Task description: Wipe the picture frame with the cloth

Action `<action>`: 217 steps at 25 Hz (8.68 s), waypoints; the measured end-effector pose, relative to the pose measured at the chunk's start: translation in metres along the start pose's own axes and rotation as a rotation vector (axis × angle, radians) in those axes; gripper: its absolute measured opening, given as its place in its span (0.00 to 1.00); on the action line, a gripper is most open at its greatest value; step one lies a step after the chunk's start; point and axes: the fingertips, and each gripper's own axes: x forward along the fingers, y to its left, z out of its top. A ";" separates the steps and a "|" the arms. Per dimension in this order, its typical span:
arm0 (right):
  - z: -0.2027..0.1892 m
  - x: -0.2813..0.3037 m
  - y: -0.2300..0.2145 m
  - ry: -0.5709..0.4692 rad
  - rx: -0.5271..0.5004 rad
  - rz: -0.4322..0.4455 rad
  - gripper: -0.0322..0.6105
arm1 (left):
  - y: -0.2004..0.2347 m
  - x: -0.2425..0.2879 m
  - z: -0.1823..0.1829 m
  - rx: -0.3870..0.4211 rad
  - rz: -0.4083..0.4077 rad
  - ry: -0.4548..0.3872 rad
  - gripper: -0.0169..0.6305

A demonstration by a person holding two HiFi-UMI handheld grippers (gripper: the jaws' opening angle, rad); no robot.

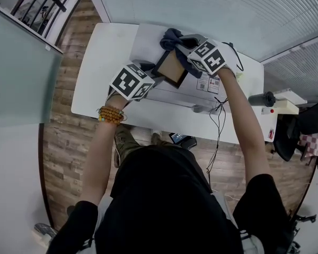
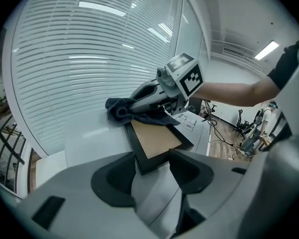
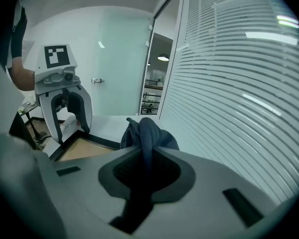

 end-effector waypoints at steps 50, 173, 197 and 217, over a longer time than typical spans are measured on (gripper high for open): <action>-0.045 -0.069 0.040 0.024 0.402 -0.272 0.10 | -0.049 -0.003 -0.028 0.173 0.050 0.072 0.77; -0.007 -0.034 0.137 0.241 -0.185 0.182 0.16 | -0.045 -0.001 -0.040 0.178 -0.008 0.328 0.77; -0.039 -0.065 0.127 0.397 -0.196 0.224 0.14 | -0.043 -0.002 -0.042 0.222 -0.025 0.376 0.77; -0.008 -0.033 0.181 0.389 -0.416 0.306 0.14 | -0.044 -0.003 -0.044 0.246 -0.024 0.384 0.77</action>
